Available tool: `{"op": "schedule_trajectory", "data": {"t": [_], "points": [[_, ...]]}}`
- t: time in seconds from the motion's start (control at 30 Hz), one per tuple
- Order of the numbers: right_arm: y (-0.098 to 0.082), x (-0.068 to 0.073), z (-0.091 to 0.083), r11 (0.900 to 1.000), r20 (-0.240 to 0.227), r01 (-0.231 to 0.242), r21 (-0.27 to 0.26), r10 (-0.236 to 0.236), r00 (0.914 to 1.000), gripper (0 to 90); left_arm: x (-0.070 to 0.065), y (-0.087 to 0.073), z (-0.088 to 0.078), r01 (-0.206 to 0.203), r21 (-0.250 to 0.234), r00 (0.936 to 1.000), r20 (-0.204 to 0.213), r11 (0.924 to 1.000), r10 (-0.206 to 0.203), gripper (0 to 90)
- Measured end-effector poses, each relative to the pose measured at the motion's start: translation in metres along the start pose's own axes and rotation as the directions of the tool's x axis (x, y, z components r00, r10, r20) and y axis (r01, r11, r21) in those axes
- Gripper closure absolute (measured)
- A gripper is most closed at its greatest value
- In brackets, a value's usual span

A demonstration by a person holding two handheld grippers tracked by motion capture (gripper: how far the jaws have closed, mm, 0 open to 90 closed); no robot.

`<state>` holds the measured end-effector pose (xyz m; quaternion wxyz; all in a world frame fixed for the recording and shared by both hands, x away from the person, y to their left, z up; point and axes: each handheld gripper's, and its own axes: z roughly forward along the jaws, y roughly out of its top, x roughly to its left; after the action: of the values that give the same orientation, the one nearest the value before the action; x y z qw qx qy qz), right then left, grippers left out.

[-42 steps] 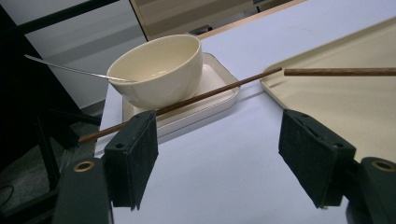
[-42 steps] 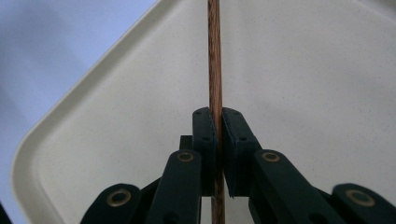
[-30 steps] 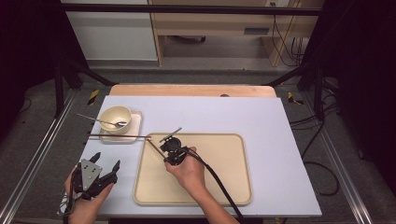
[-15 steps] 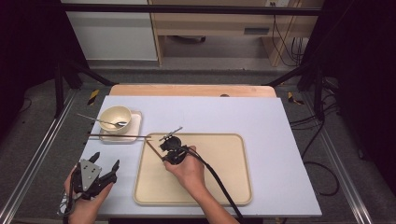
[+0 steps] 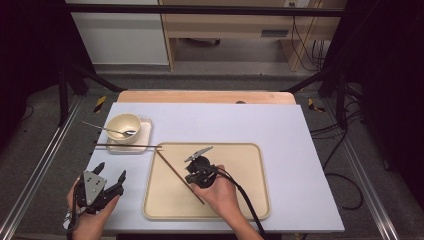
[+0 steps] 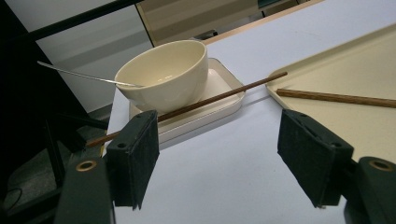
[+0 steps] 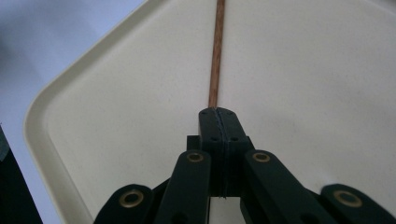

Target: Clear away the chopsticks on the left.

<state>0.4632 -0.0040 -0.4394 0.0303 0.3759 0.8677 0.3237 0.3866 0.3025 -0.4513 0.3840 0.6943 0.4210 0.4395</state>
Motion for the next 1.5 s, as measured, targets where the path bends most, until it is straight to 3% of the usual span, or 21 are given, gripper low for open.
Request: {"op": "schedule_trajectory", "data": {"t": [0.1, 0.3, 0.93, 1.23, 1.5], "points": [[-0.008, -0.004, -0.005, 1.0, -0.012, -0.023, -0.012, 0.023, 0.9997, 90.0, 0.001, 0.0, 0.0, 0.003, -0.004, 1.0, -0.001, 1.0, -0.003, 28.9], [-0.017, -0.01, -0.008, 1.0, -0.012, -0.021, -0.023, 0.021, 0.9997, 90.0, 0.002, 0.0, -0.001, 0.011, -0.007, 0.9999, -0.003, 0.9999, -0.011, 28.8], [-0.026, -0.007, 0.005, 0.999, -0.039, -0.009, 0.041, 0.011, 0.9992, 90.0, 0.002, 0.0, -0.001, 0.011, -0.007, 0.9999, -0.001, 0.9999, -0.011, 28.9], [-0.026, 0.001, 0.011, 0.999, -0.079, -0.018, 0.038, 0.021, 0.9967, 90.0, 0.003, -0.001, 0.0, 0.027, -0.007, 0.9996, 0.011, 0.9996, -0.027, 26.7], [-0.022, 0.011, 0.02, 1.0, -0.113, -0.006, 0.029, 0.009, 0.9935, 90.0, 0.006, -0.002, 0.0, 0.067, -0.017, 0.9974, 0.028, 0.9976, -0.067, 25.2]]}}
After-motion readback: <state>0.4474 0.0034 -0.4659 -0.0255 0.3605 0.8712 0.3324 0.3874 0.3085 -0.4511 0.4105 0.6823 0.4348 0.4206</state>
